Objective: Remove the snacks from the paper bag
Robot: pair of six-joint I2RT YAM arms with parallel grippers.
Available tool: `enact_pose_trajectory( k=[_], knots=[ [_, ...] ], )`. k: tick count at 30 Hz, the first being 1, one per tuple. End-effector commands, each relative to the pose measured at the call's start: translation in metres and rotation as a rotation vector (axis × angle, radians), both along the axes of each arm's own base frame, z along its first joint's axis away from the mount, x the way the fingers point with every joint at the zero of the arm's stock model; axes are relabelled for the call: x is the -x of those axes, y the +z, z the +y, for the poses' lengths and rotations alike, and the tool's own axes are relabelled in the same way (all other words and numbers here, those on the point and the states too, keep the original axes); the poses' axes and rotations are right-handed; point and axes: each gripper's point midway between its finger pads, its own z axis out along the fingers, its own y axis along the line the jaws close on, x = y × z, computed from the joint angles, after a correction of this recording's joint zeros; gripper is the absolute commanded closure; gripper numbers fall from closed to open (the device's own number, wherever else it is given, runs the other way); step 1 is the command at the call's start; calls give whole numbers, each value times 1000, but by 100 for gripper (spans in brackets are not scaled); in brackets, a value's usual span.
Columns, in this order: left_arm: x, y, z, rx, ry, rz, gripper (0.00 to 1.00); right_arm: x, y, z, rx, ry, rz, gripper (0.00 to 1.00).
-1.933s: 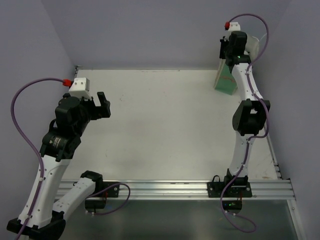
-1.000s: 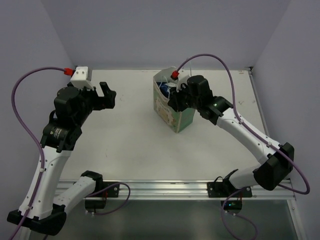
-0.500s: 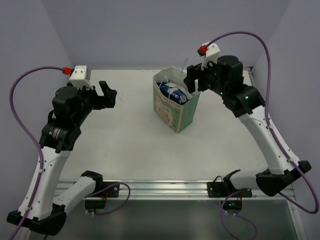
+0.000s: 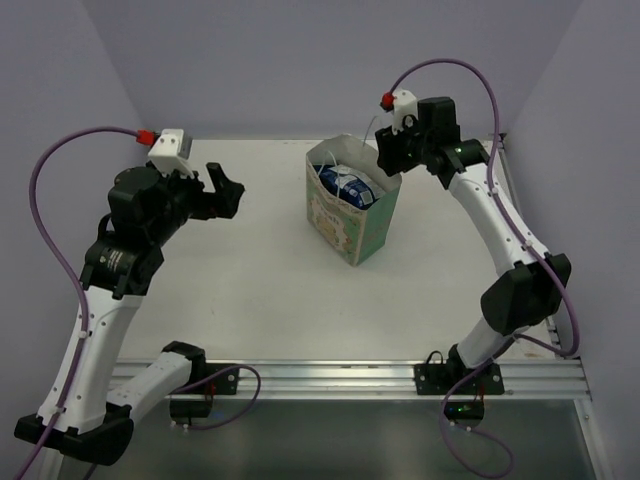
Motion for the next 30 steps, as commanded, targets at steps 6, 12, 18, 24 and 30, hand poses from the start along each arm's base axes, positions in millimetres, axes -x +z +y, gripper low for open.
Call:
enact_pose_trajectory(
  k=[6,12,18,24,30],
  knots=[
    [10,3,-7,9,-52,16,5,-25,21,13,-11,91,-80,58],
    [10,5,-21,32,-119,29,7,-41,8,18,-1,116,-54,67],
    [7,5,-26,45,-143,45,7,-36,0,24,-18,155,-16,67],
    [4,5,-39,67,-201,63,16,-34,17,21,-15,143,-57,100],
    [-5,16,-62,147,-289,96,17,-13,87,-8,18,24,-207,100]
  ],
)
